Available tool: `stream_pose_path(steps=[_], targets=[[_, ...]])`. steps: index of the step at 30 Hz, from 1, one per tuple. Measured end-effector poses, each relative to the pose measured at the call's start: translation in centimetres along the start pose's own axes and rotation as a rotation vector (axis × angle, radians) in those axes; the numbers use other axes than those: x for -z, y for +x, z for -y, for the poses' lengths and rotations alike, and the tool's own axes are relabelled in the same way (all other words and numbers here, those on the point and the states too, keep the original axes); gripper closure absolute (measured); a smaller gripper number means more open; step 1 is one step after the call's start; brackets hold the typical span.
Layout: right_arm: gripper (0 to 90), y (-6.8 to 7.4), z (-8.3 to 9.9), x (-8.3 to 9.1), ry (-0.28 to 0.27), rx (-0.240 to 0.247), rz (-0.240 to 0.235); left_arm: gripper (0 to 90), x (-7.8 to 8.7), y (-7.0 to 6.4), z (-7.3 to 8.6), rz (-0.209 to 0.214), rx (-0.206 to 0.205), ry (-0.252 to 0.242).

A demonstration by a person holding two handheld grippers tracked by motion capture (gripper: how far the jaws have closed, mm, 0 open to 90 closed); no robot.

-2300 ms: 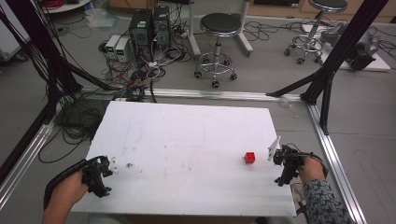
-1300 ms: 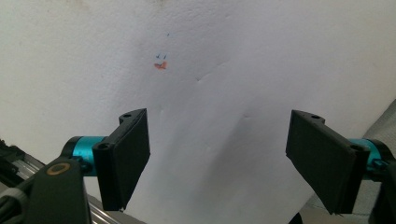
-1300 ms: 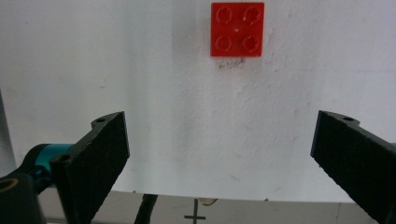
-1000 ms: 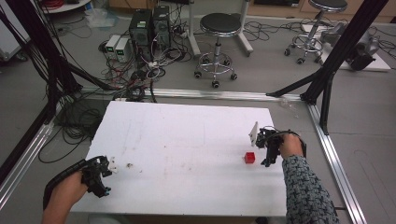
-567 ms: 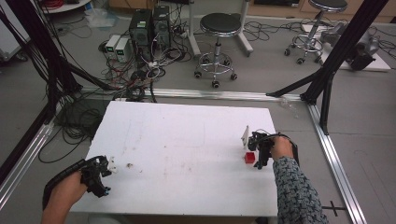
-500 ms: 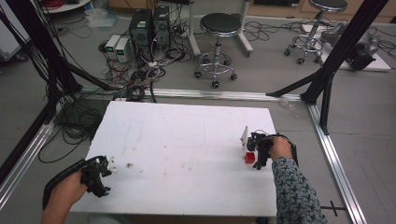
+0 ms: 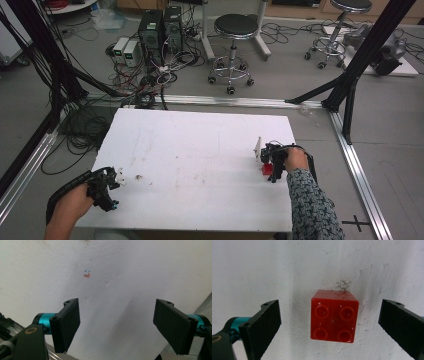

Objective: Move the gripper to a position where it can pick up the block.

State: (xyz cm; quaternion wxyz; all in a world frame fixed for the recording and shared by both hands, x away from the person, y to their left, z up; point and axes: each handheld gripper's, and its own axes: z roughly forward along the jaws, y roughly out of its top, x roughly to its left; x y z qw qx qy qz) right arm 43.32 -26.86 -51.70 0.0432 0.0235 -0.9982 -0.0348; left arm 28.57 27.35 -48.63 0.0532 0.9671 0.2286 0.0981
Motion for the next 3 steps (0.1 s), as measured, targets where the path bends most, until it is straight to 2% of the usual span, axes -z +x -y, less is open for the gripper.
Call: stream_pose_path(steps=[3], targets=[[3.6,0.10,0.07,0.09,-0.001,-0.004,0.002,21.8,0.05,-0.02,-0.04,0.002,0.000,0.003]])
